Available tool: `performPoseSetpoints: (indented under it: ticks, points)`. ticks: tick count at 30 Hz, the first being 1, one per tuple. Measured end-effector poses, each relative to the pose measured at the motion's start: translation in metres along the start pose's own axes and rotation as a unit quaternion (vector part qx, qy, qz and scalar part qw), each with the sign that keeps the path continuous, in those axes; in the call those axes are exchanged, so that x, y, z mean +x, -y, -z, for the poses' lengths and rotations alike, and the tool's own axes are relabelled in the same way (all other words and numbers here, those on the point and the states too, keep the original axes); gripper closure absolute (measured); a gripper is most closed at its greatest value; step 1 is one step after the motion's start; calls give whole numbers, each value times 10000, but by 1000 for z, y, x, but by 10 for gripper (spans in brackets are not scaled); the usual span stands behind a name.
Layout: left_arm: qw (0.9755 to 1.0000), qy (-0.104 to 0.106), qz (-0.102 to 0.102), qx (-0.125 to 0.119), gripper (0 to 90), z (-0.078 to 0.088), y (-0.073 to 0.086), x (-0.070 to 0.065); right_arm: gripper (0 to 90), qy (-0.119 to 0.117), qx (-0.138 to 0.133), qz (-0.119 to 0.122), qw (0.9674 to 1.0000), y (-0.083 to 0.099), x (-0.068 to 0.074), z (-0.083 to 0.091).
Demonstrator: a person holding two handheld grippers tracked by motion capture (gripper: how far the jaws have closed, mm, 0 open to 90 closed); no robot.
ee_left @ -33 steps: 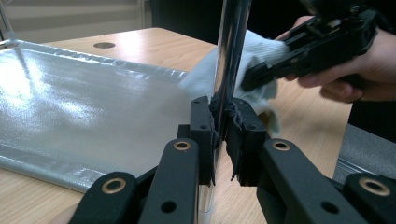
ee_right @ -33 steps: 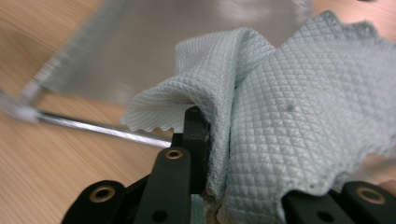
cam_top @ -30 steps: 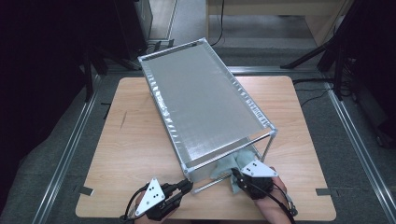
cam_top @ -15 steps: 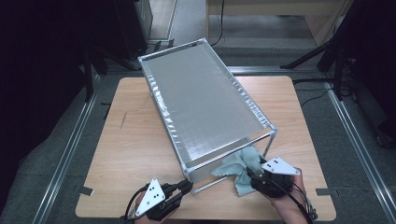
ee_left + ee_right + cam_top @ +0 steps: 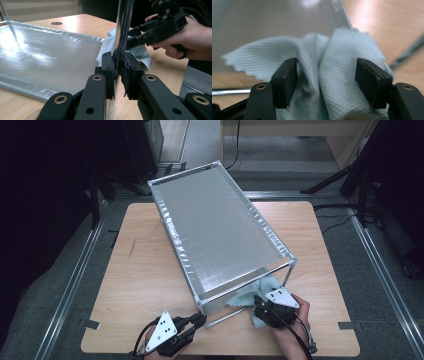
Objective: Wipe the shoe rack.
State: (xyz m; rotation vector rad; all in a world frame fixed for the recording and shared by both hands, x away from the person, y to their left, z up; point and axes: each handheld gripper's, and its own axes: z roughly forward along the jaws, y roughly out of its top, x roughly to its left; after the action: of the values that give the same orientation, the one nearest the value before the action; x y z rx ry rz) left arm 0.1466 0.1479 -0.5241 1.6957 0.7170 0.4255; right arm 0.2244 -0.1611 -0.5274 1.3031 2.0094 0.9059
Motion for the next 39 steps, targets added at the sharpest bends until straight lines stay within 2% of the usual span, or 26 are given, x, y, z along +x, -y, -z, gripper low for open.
performPoseSetpoints:
  ticks: [1,2,4,6,7,8,9,10,11,12,14,15,16,17,18,19,20,21,23,26,28,33,34,36,37,39]
  points:
    - [10000,4,-7,4,812,0,0,0,356,0,0,0,10000,0,0,0]
    - [10000,8,4,9,811,0,0,0,367,69,160,-1,9998,4,-3,-2]
    - [10000,6,5,10,812,0,0,0,387,66,245,-23,9997,6,-4,-4]
    - [10000,-2,10,17,810,0,0,0,526,-117,450,19,9989,11,-7,-10]
    - [10000,-20,20,20,810,0,0,0,526,-117,450,19,9989,11,-7,-10]
    - [10000,-24,29,25,810,0,-1,0,652,-380,449,-58,9983,13,-8,-11]
    - [10000,-33,29,28,810,0,-1,-1,724,-458,469,-29,9978,12,-8,-11]
    - [10000,-36,30,29,810,0,-1,-1,724,-458,469,-29,9978,12,-8,-11]
    - [10000,-33,35,29,810,-1,0,-1,811,-473,498,188,9975,8,-4,-12]
    - [10000,-26,37,28,810,-1,0,-1,829,-469,432,297,9975,4,-2,-12]
    - [10000,-21,25,34,810,0,0,-1,832,-541,165,356,9978,-4,-2,-13]
    - [10000,-21,25,34,811,0,0,-1,831,-486,50,351,9982,-8,-2,-16]
    - [10000,-15,21,38,811,0,0,-1,831,-486,50,351,9982,-8,-2,-16]
    - [10000,-14,17,40,811,0,0,-1,829,-321,-21,341,9989,-12,-3,-23]
    - [10000,-13,14,42,811,0,0,-1,829,-321,-21,341,9989,-12,-3,-23]
    - [10000,-16,-3,48,811,0,0,-1,829,-281,37,273,9992,-12,-5,-29]
    - [10000,-12,-14,51,811,1,0,-1,829,-166,132,342,9992,-10,-7,-34]
    - [10000,-12,-14,51,811,1,0,-1,829,-148,208,439,9987,-8,-7,-35]
    - [10000,10,-6,52,811,1,0,-1,831,-155,276,465,9984,-5,-7,-35]
    - [10000,62,-35,54,811,0,0,-4,836,-189,301,338,9988,3,-11,-28]
    - [9999,66,-49,62,811,0,0,-5,837,-168,311,368,9987,5,-11,-25]
    - [9998,118,-107,83,812,0,1,-9,832,-280,528,289,9978,8,-19,-12]
    - [9998,114,-133,84,813,1,1,-10,828,-66,278,178,9994,6,-22,-7]
    - [9997,153,-186,82,814,1,1,-10,795,88,-60,40,9999,1,-22,-7]
    - [9996,182,-190,80,814,2,1,-10,795,88,-60,40,9999,1,-22,-7]
    - [9995,228,-183,85,812,3,2,-9,798,245,-134,61,9996,-1,-20,-13]
